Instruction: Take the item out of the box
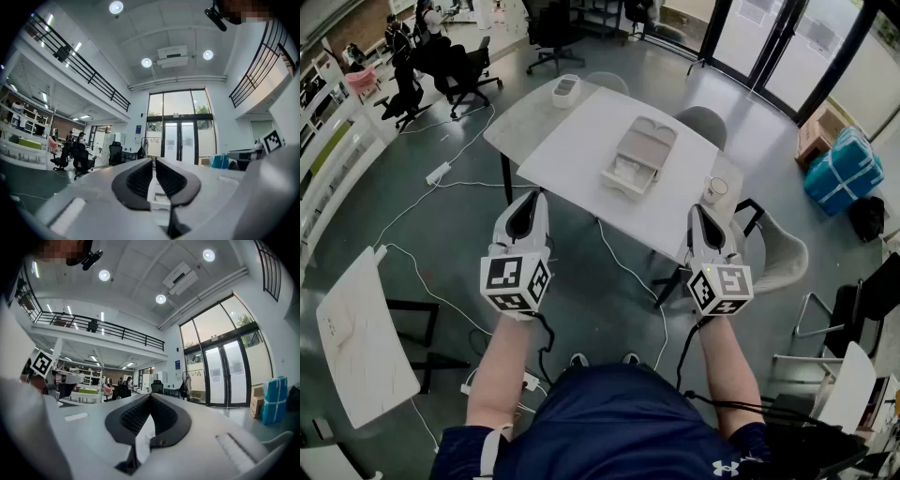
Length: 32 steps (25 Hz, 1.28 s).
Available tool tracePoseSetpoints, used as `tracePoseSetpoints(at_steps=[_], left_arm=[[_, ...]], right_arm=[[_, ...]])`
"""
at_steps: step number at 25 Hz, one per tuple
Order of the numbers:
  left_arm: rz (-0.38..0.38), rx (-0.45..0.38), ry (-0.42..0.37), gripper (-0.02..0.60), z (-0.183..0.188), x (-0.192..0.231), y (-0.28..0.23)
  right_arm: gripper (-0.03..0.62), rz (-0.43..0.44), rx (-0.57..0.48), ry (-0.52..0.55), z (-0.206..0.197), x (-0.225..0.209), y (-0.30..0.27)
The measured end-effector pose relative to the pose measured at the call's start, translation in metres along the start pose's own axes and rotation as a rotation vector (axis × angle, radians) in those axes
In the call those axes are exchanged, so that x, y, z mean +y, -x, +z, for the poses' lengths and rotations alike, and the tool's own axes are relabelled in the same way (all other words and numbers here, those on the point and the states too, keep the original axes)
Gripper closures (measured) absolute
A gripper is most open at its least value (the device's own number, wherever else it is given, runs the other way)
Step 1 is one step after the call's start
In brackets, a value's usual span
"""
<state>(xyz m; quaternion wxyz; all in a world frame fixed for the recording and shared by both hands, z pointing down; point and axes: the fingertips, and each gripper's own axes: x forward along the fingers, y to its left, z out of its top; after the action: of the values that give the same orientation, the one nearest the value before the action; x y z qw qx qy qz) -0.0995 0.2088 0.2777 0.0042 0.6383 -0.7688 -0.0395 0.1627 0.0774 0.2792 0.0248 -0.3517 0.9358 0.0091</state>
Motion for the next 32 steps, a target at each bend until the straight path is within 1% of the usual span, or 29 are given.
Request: tracePoseSetpoints(at_steps=[4,9,12,15,20,22,26,29,32], left_arm=[[-0.019,-0.002,0.005,0.557,0.001,0.012,0.009],[-0.047,0.012,0.03,0.557,-0.008,0.024,0.018],[-0.065,0.031,0.061,0.557,-0.022,0.026,0.02],[-0.072,0.056,0.088,0.557,-0.038,0.028,0.016],[-0.056,0.094,0.089,0.557,-0.057,0.041,-0.01],[-0.045,0.13,0.078,0.557,-0.07,0.043,-0.021],[-0.035,0.203,0.077,0.557,-0.086,0.033,-0.051],[-0.02,0.243,0.081,0.557,-0.095,0.031,-0.076],[-0.011,0.279,0.086,0.557,-0.112,0.029,-0.101]], right_arm=[[0.591,-0.006,0.004,-0.021,0.0,0.017,0.0],[0.591,-0.049,0.029,-0.02,-0.006,0.028,0.003],[0.591,-0.057,0.055,-0.017,-0.015,0.036,0.003],[0.591,-0.045,0.083,-0.012,-0.025,0.044,-0.005],[0.591,-0.026,0.095,-0.042,-0.044,0.037,-0.04],[0.591,-0.019,0.112,-0.063,-0.058,0.03,-0.058],[0.591,-0.007,0.168,-0.137,-0.084,0.007,-0.093],[0.591,0.029,0.198,-0.181,-0.101,0.002,-0.118],[0.591,0.065,0.213,-0.192,-0.115,-0.001,-0.14]])
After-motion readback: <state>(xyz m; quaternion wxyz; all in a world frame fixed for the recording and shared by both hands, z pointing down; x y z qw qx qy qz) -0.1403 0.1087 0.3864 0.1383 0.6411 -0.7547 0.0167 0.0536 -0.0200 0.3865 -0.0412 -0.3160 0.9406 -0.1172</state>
